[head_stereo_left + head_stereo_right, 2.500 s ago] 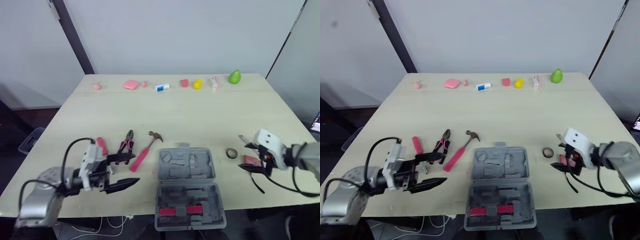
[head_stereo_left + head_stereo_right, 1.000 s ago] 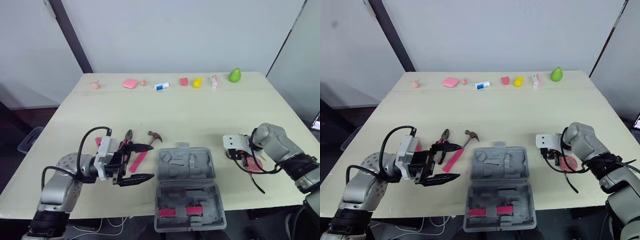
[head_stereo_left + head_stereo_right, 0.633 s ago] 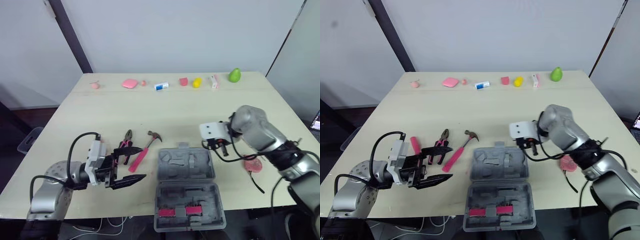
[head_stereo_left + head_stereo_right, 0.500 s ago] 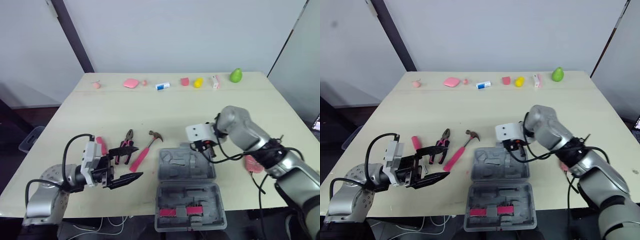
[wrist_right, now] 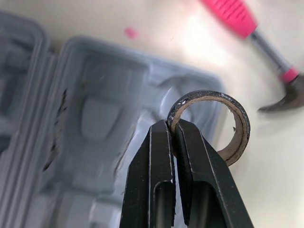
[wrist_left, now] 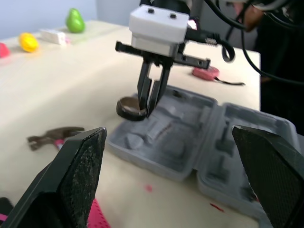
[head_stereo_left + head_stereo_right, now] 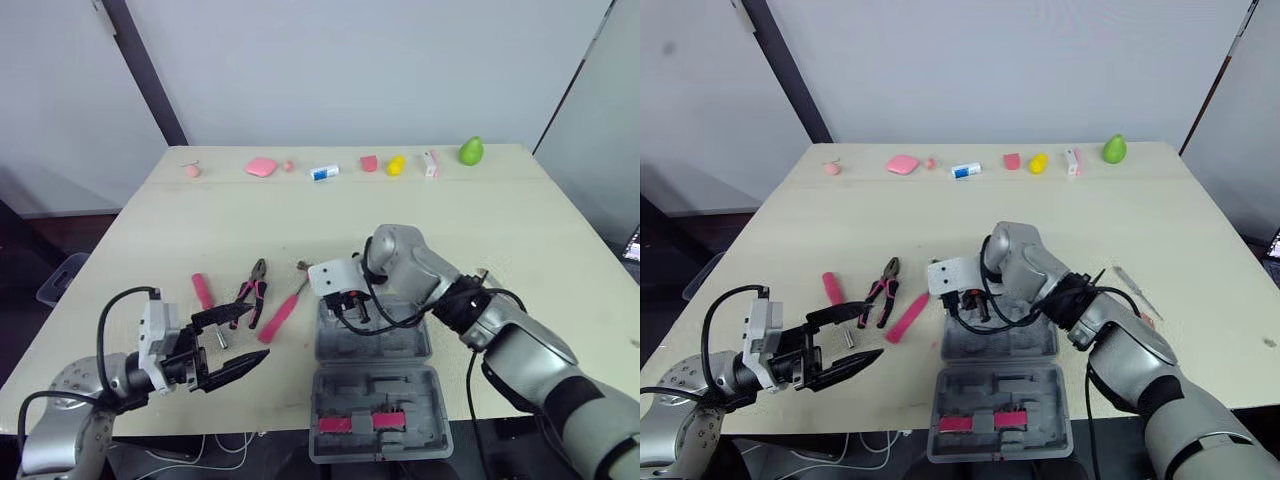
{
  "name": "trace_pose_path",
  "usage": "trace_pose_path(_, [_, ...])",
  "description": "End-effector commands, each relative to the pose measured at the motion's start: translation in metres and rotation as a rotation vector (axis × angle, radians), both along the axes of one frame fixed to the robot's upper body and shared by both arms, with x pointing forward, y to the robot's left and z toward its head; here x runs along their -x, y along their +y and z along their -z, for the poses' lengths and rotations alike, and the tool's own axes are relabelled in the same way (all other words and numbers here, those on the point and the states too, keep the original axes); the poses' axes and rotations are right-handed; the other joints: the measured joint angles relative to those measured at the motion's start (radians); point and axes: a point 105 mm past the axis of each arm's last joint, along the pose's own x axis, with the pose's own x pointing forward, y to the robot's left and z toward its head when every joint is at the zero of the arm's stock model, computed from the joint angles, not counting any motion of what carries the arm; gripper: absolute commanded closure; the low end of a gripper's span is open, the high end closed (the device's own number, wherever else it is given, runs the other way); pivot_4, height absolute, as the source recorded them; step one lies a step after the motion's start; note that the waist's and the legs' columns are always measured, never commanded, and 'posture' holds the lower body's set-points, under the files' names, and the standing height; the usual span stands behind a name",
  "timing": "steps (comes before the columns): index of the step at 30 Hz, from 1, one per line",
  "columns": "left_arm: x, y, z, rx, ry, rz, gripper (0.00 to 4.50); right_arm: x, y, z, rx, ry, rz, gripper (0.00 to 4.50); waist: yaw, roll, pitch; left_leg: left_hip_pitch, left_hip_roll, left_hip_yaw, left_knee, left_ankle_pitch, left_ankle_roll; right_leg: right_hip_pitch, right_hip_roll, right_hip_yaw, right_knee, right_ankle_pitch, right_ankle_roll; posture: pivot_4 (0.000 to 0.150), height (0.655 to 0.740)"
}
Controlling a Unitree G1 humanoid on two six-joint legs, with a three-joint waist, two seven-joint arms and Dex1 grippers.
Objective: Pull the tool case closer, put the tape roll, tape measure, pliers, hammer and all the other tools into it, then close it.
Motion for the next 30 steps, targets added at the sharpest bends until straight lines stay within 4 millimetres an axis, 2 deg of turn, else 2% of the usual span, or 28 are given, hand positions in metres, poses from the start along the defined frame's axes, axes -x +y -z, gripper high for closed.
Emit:
trace_pose_path(1, [0.001,-0.002,-0.009,0.004,-0.041,-0.002,0.00,0.002,0.011,-0.001,0.002,-0.029,-0.047,4.42,-0.001,0.000,0.000,0.000,0.000,0.000,0.000,0.000,0.000,0.000,0.000,0.000,0.000,0.000,0.000,0.150,0.7400])
trace_pose_path(4, [0.000,-0.001,-0.007,-0.004,-0.028,-0.019,0.00,0.003,0.017,0.006,-0.007,-0.022,-0.045,4.42,-0.001,0.000,0.000,0.000,0.000,0.000,0.000,0.000,0.000,0.000,0.000,0.000,0.000,0.000,0.000,0.150,0.7400])
trace_pose_path(13, [-0.002,0.000,-0.003,-0.025,-0.005,-0.020,0.00,-0.003,0.008,0.022,0.011,-0.013,-0.014,4.42,-0.004,0.000,0.000,0.000,0.000,0.000,-0.001,0.000,0.000,0.000,0.000,0.000,0.000,0.000,0.000,0.150,0.7400])
trace_pose_path(22, [-0.002,0.001,-0.003,-0.023,0.001,-0.015,0.00,-0.005,0.008,0.023,0.005,-0.004,-0.013,4.42,-0.023,0.000,0.000,0.000,0.000,0.000,-0.001,0.000,0.000,0.000,0.000,0.000,0.000,0.000,0.000,0.150,0.7400])
trace_pose_path(24, [-0.001,0.001,-0.003,-0.025,0.004,-0.013,0.00,-0.006,0.009,0.020,-0.007,-0.012,-0.011,3.85,-0.023,0.000,0.000,0.000,0.000,0.000,-0.001,0.000,0.000,0.000,-0.001,0.000,0.000,0.000,0.000,0.150,0.7400])
trace_pose_path(26, [-0.001,0.002,-0.002,-0.023,0.006,-0.012,0.00,-0.006,0.011,0.018,-0.017,-0.018,-0.014,3.05,-0.023,0.000,0.000,0.000,0.000,0.000,-0.001,0.000,0.000,0.000,-0.001,0.000,0.000,0.000,0.000,0.150,0.7400])
trace_pose_path(28, [-0.001,0.002,-0.001,-0.025,0.009,-0.011,0.00,-0.006,0.012,0.017,-0.025,-0.016,-0.017,2.60,-0.023,0.000,0.000,0.000,0.000,0.000,-0.001,0.000,0.000,0.000,-0.001,0.000,0.000,0.000,0.000,0.150,0.7400])
trace_pose_path(30, [0.000,0.002,0.000,-0.023,0.011,-0.010,0.00,-0.006,0.013,0.015,-0.031,-0.022,-0.019,1.73,-0.023,0.000,0.000,0.000,0.000,0.000,-0.001,0.000,0.000,0.000,-0.001,0.000,0.000,0.000,0.000,0.150,0.7400])
